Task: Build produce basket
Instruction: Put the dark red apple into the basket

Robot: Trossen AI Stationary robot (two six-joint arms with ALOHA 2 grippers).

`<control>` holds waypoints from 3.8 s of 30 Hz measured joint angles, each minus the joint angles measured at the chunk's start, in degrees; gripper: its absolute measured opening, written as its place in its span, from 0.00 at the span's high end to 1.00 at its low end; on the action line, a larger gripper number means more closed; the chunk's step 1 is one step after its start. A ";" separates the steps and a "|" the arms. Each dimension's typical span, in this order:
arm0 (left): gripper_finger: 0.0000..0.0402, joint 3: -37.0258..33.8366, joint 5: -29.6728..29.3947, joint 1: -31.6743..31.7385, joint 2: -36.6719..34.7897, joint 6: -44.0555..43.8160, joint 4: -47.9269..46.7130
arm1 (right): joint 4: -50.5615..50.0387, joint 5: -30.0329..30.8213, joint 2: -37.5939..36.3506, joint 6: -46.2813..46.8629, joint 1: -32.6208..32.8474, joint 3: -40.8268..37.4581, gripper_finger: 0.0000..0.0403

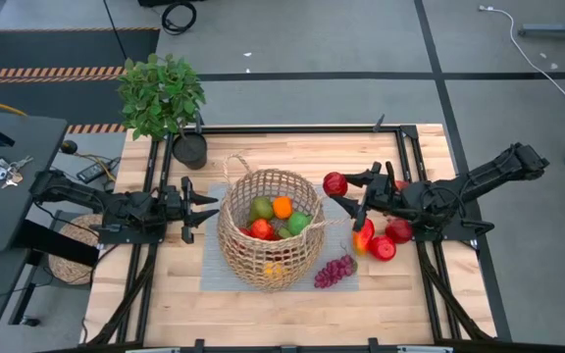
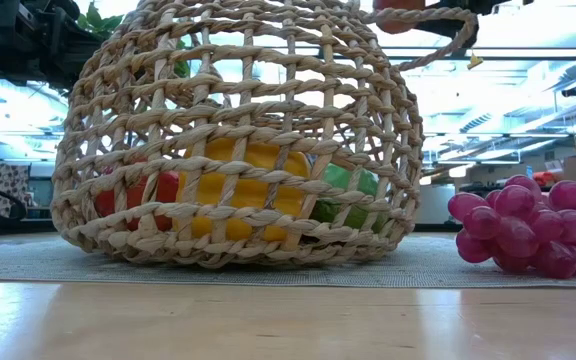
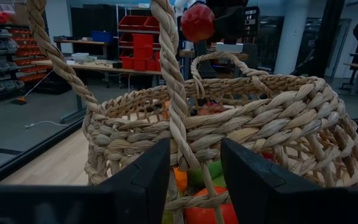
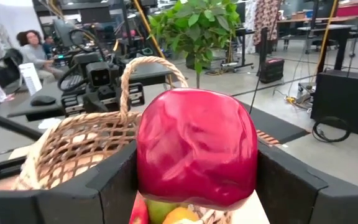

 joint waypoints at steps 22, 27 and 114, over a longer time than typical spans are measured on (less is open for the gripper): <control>0.62 0.00 -0.01 -0.02 0.02 -0.01 -0.03 | -18.71 -9.73 12.07 -1.78 -5.11 21.25 0.31; 0.63 0.02 -0.01 0.00 0.00 0.00 -0.01 | -22.52 -10.04 18.02 -12.22 -3.84 27.92 0.31; 0.62 0.02 -0.01 0.00 -0.01 0.00 -0.08 | -43.09 -38.02 43.87 19.65 -13.00 52.16 0.31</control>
